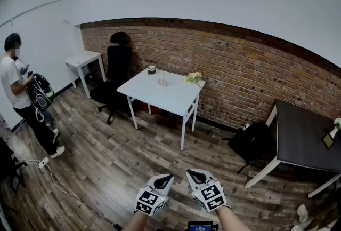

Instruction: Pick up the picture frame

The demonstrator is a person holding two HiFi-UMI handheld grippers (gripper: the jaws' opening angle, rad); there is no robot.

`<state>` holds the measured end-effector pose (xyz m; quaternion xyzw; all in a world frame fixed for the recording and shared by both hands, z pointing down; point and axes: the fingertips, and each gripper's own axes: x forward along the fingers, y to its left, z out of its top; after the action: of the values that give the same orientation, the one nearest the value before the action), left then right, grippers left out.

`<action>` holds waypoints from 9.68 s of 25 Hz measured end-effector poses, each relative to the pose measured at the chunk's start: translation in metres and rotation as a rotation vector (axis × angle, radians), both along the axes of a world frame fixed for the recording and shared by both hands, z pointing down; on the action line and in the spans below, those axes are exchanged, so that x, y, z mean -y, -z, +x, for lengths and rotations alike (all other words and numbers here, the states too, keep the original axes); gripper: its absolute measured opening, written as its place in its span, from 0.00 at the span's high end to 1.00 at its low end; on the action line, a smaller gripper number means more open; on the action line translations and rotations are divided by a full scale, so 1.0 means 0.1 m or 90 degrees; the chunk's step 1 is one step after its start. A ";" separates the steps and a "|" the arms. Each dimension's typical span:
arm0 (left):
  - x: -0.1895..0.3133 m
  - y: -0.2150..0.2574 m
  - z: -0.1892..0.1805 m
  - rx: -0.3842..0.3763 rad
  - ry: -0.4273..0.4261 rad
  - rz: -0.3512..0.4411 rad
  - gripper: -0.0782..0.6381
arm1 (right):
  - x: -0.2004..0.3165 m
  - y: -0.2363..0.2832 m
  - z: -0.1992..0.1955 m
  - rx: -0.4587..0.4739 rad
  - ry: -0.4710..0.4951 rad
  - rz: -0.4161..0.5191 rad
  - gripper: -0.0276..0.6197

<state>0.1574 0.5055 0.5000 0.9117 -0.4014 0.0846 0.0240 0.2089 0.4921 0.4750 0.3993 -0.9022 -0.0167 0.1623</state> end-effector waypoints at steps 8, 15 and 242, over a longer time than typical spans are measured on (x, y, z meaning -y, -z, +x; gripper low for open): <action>0.04 -0.04 -0.05 0.006 -0.001 -0.001 0.89 | 0.06 -0.04 -0.02 0.000 0.000 -0.001 0.95; 0.05 -0.05 -0.11 0.007 0.002 -0.004 0.89 | 0.08 -0.03 -0.03 0.004 -0.003 -0.003 0.95; 11.16 -2.03 -1.80 0.217 -0.432 -0.128 0.66 | 10.67 -2.28 -1.69 0.049 -0.241 -0.227 0.64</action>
<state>-0.0223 -0.6110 0.7032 0.9585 -0.0650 0.2772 0.0169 0.0394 -0.5745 0.7031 0.5262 -0.8058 0.1879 0.1961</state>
